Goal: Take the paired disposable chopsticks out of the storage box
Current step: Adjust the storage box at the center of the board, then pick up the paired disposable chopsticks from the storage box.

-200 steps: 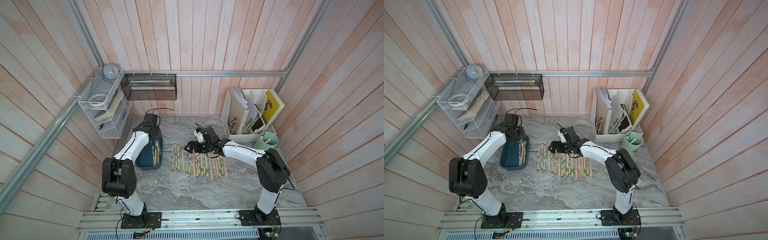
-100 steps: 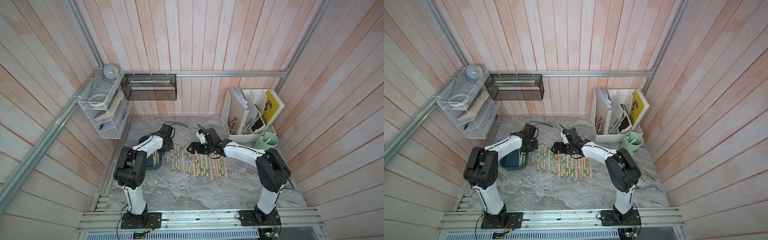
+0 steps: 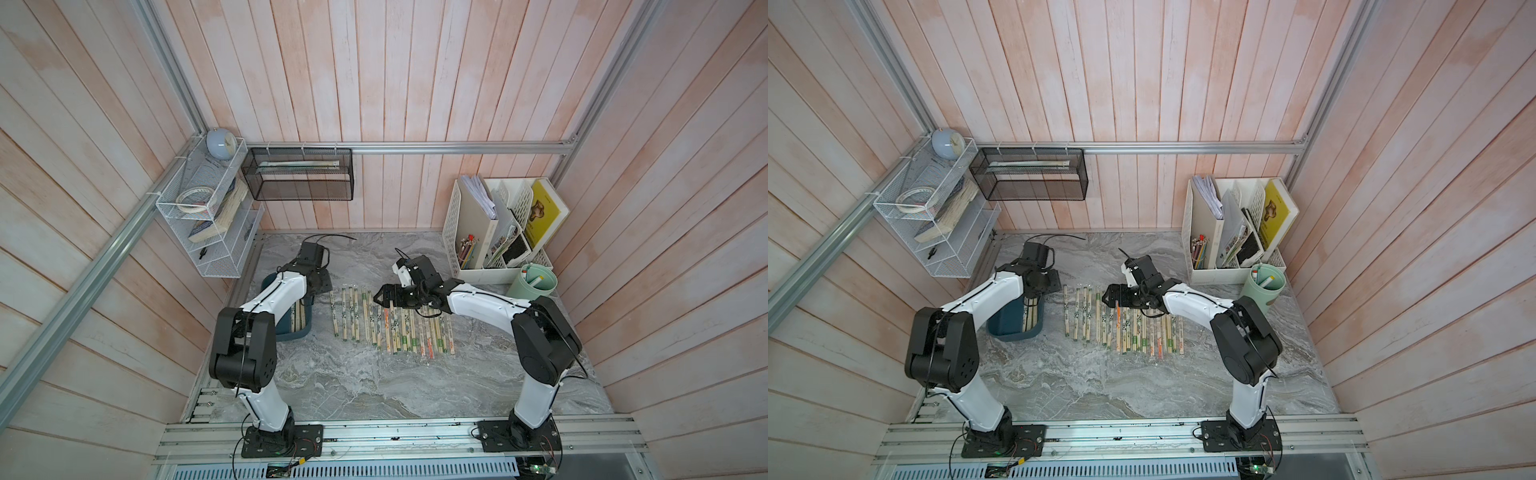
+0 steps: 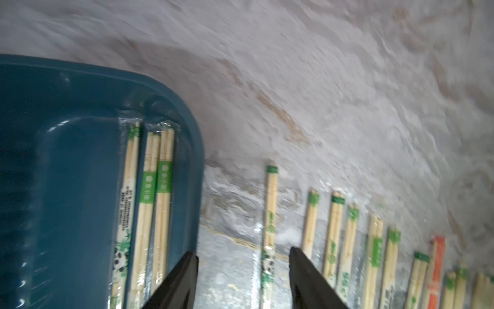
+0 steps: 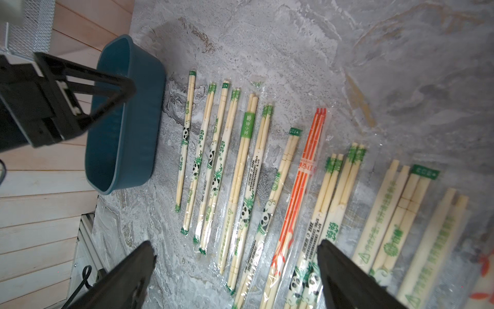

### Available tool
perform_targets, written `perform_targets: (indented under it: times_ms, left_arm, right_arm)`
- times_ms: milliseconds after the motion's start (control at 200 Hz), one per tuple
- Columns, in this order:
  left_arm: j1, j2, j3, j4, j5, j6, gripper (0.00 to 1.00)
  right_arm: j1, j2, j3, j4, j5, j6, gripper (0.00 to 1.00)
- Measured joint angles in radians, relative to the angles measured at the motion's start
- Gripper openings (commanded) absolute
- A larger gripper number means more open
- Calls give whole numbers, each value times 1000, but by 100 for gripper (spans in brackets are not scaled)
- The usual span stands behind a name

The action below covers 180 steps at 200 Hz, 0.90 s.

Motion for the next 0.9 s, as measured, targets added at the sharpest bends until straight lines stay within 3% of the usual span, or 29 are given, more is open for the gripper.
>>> perform_targets:
  times_ms: [150,370,505,650,900]
  left_arm:
    - [116,-2,-40,2,-33,9,53]
    - [130,-2,-74,-8,-51,5,45]
    - [184,12,-77,-13,-56,-8,40]
    - [229,38,-96,-14,-61,-13,40]
    - [233,87,-112,6,-47,-16,40]
  right_arm:
    - [0,0,0,3,-4,0,97]
    - [0,2,0,11,-16,0,97]
    - [0,3,0,21,-22,0,97]
    - [0,9,0,22,-23,0,97]
    - [0,17,0,22,-26,0,97]
